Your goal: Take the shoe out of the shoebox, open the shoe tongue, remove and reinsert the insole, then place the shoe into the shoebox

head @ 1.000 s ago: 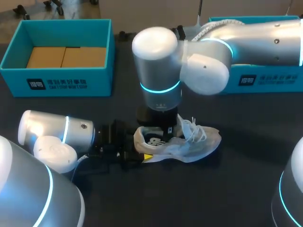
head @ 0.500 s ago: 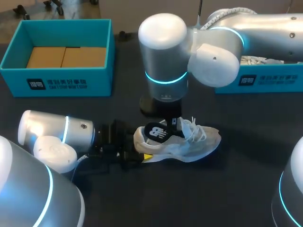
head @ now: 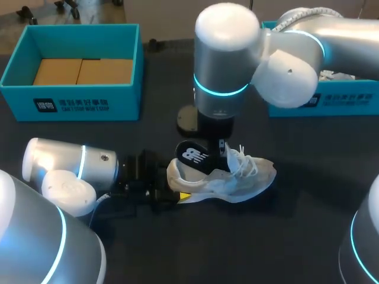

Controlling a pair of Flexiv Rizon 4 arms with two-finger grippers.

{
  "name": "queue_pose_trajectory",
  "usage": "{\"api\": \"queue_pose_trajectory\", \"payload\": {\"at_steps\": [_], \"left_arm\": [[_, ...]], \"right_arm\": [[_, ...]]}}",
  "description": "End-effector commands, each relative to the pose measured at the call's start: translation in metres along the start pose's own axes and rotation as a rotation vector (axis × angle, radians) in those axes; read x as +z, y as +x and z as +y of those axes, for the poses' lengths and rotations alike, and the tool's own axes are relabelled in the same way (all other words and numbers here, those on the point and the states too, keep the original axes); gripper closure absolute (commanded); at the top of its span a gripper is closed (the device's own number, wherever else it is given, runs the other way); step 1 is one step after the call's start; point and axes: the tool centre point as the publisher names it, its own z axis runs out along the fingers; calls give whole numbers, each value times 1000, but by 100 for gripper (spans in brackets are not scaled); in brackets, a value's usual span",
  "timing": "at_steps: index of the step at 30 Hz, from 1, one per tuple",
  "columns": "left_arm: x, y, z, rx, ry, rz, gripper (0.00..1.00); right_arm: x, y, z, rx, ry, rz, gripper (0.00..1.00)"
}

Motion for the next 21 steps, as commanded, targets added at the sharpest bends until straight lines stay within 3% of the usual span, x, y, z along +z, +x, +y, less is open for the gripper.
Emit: {"api": "queue_pose_trajectory", "payload": {"at_steps": [1, 9, 21], "left_arm": [[1, -1, 0, 0, -3, 2, 100], [1, -1, 0, 0, -3, 2, 100], [1, -1, 0, 0, -3, 2, 100]], "right_arm": [[-2, -6, 7, -32, -39, 39, 100], [-7, -7, 32, -111, -111, 95, 100], [-3, -4, 40, -147, -185, 206, 100]]}}
